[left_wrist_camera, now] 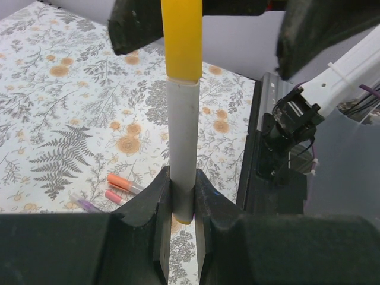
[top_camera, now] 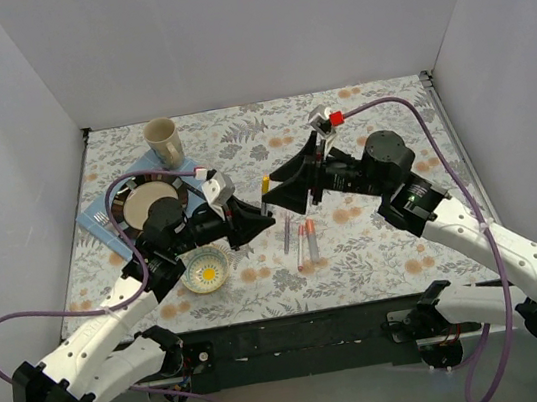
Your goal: Insert the pens into the pen caps
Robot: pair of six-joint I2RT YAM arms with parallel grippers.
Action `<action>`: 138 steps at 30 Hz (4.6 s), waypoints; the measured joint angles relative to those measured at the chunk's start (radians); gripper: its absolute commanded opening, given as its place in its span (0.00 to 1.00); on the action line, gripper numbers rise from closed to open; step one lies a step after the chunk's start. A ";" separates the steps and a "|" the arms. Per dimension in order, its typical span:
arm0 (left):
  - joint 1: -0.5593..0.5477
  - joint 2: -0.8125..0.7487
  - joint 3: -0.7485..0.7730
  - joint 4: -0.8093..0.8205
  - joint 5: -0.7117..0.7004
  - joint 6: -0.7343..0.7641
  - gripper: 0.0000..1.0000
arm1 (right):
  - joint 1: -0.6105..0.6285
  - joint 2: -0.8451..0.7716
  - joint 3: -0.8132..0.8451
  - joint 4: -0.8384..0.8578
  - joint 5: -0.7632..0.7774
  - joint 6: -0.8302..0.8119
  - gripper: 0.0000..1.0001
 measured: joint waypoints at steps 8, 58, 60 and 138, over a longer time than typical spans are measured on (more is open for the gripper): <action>0.000 -0.028 -0.018 0.065 0.067 -0.060 0.00 | 0.000 0.054 0.041 0.047 0.009 -0.027 0.74; 0.001 0.044 -0.024 0.076 0.134 -0.129 0.00 | -0.019 0.114 -0.043 0.331 -0.180 0.055 0.01; 0.001 0.045 -0.024 0.069 0.144 -0.124 0.00 | -0.019 0.114 -0.043 0.322 -0.195 0.051 0.01; 0.151 0.222 0.001 0.062 0.483 -0.177 0.00 | 0.054 0.222 -0.421 1.024 0.063 0.220 0.01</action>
